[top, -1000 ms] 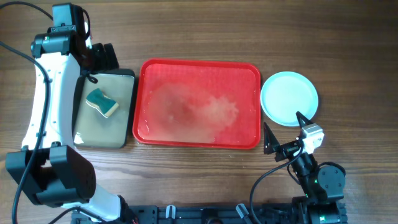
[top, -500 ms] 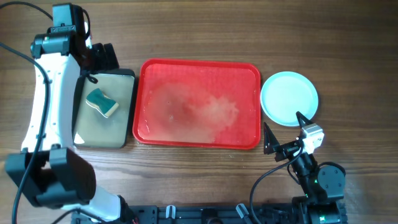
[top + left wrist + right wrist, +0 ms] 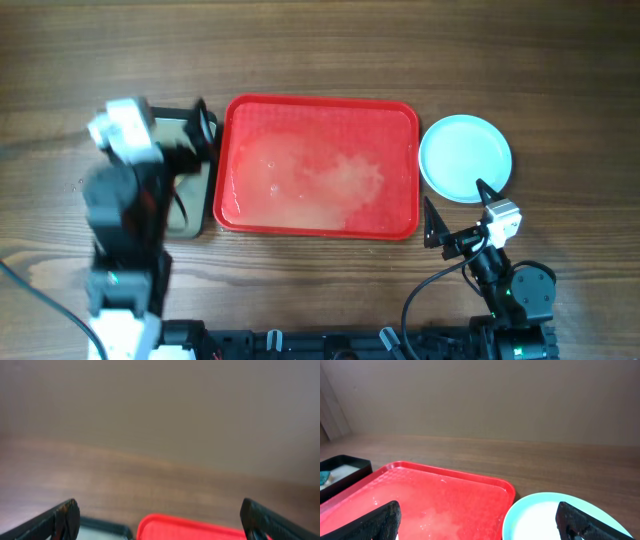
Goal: Clean dirty plates on tray and stack at the side
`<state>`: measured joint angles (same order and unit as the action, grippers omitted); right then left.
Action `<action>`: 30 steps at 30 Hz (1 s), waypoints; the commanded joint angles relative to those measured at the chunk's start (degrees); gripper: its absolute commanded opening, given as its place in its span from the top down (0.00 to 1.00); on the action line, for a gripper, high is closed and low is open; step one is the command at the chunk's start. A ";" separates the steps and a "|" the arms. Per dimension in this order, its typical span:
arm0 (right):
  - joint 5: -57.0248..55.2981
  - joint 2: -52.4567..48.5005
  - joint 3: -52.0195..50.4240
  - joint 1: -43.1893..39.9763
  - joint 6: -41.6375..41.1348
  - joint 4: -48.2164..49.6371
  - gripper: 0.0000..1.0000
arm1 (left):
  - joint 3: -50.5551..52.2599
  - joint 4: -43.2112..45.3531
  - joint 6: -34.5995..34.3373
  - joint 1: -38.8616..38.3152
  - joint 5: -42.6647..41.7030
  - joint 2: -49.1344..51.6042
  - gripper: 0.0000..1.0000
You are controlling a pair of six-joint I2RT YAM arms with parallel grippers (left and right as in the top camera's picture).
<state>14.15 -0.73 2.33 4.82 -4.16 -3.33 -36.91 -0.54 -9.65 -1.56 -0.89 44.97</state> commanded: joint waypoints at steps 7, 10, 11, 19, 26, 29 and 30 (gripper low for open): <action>0.92 0.46 -0.17 -0.24 0.59 0.31 0.00 | 36.37 17.70 -1.70 -0.20 0.09 -32.24 0.00; 0.92 0.31 -0.17 -0.24 0.57 0.31 0.00 | 36.59 9.66 -1.51 -0.20 0.28 -36.72 0.00; 0.92 0.31 -0.17 -0.24 0.57 0.28 0.00 | 36.59 8.13 -1.51 -0.20 0.28 -37.44 0.00; 0.92 0.20 -0.17 -0.24 0.59 0.31 0.00 | 36.59 -3.82 -1.11 -0.20 0.28 -44.81 0.00; 0.92 0.20 -0.17 -0.24 0.57 0.31 0.00 | 36.59 -3.80 -1.14 -0.20 0.26 -44.81 0.00; 0.92 0.20 -0.17 -0.24 0.59 0.31 0.00 | 36.59 -3.80 -1.14 -0.20 0.26 -44.81 0.00; 0.92 0.20 -0.17 -0.24 0.59 0.31 0.00 | 36.59 -3.80 -1.14 -0.20 0.26 -44.81 0.00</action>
